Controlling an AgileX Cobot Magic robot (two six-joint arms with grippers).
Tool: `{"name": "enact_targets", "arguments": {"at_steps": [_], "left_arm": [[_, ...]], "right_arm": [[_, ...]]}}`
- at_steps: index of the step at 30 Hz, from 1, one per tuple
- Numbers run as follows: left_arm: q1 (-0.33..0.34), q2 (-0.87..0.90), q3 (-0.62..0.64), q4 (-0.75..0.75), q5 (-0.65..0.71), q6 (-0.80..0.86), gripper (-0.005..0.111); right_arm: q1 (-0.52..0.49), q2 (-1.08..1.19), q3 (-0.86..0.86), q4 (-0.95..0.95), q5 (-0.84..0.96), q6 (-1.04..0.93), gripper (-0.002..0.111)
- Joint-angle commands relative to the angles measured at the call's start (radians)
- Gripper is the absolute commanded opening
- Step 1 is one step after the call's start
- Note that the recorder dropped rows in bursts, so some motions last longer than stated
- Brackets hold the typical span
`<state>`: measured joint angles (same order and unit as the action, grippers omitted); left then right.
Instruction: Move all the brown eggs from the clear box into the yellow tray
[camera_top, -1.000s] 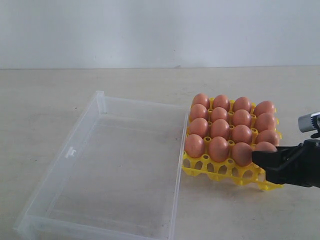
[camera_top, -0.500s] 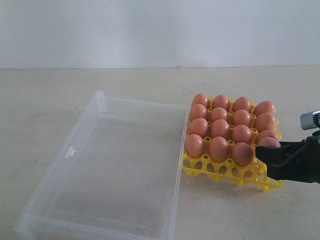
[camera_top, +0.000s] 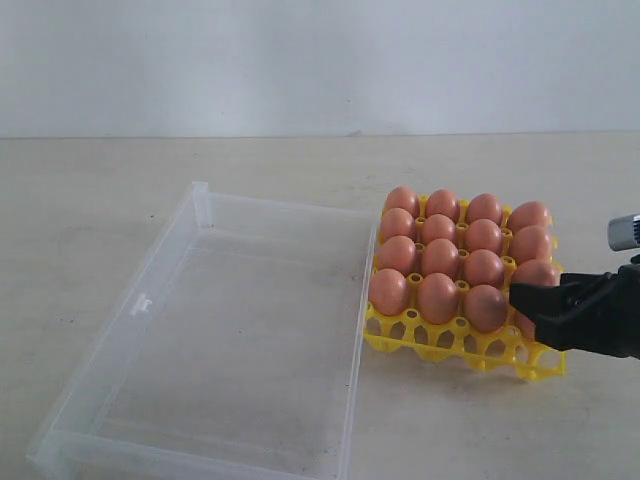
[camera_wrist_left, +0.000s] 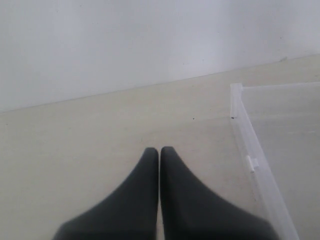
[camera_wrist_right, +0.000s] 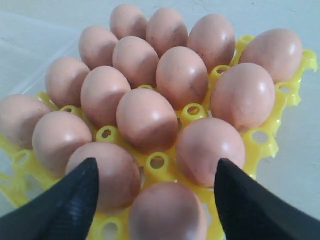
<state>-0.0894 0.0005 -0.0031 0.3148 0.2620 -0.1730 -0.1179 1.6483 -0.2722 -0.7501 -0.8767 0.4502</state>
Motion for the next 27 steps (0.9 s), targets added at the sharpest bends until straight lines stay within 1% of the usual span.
{"name": "enact_targets", "arguments": {"at_steps": [1,2,3,5,6,7,8,11,13,14,15,16,17,19,20,21,22,23,24,27], "left_arm": [[-0.002,-0.001,0.003,-0.004,-0.007,-0.007,0.001],[-0.002,-0.001,0.003,-0.004,-0.007,-0.007,0.001],[-0.002,-0.001,0.003,-0.004,-0.007,-0.007,0.001],[-0.002,-0.001,0.003,-0.004,-0.007,-0.007,0.001],[-0.002,-0.001,0.003,-0.004,-0.007,-0.007,0.001],[-0.002,-0.001,0.003,-0.004,-0.007,-0.007,0.001],[-0.002,-0.001,0.003,-0.004,-0.007,-0.007,0.001],[-0.002,-0.001,0.003,-0.004,-0.009,-0.007,0.001],[-0.002,-0.001,0.003,-0.004,-0.009,-0.007,0.001],[-0.002,-0.001,0.003,-0.004,-0.009,-0.007,0.001],[-0.002,-0.001,0.003,-0.004,-0.009,-0.007,0.001],[-0.002,-0.001,0.003,-0.004,-0.009,-0.007,0.001],[-0.002,-0.001,0.003,-0.004,-0.009,-0.007,0.001],[-0.002,-0.001,0.003,-0.004,-0.009,-0.007,0.001],[-0.002,-0.001,0.003,-0.004,-0.009,-0.007,0.001],[-0.002,-0.001,0.003,-0.004,-0.009,-0.007,0.001],[-0.002,-0.001,0.003,-0.004,-0.009,-0.007,0.001],[-0.002,-0.001,0.003,-0.004,-0.009,-0.007,0.001],[-0.002,-0.001,0.003,-0.004,-0.006,-0.007,0.001],[-0.002,-0.001,0.003,-0.004,-0.006,-0.007,0.001]], "right_arm": [[-0.002,-0.016,-0.001,-0.057,-0.011,0.153,0.059],[-0.002,-0.030,-0.001,-0.098,-0.014,0.242,0.054],[-0.002,-0.053,-0.001,-0.149,-0.021,0.320,0.043],[-0.002,-0.118,-0.001,-0.279,-0.056,0.486,0.014],[-0.002,-0.150,-0.001,-0.313,-0.085,0.528,-0.002],[-0.002,-0.194,-0.001,-0.309,-0.109,0.568,0.001],[-0.002,-0.243,-0.001,-0.274,-0.133,0.594,0.001],[-0.002,-0.399,-0.001,-0.070,-0.174,0.605,0.001],[-0.002,-0.526,-0.001,0.046,-0.166,0.605,0.001],[-0.002,-0.593,-0.004,0.073,-0.143,0.605,0.001],[-0.002,-0.661,-0.012,0.060,-0.099,0.610,0.001],[-0.002,-0.717,-0.018,0.025,-0.042,0.614,0.001],[-0.002,-0.788,-0.023,-0.059,0.033,0.632,0.001],[-0.002,-0.923,-0.029,-0.345,0.196,0.737,0.001],[-0.002,-0.998,-0.029,-0.526,0.285,0.854,0.001],[-0.002,-1.069,-0.029,-0.754,0.359,1.025,0.001],[-0.002,-1.123,-0.029,-0.954,0.395,1.223,0.001],[-0.002,-1.196,-0.016,-0.994,0.423,1.331,0.001],[-0.002,-1.243,-0.014,-0.994,0.435,1.355,0.001],[-0.002,-1.378,0.000,-0.994,0.427,1.305,0.001]]}}
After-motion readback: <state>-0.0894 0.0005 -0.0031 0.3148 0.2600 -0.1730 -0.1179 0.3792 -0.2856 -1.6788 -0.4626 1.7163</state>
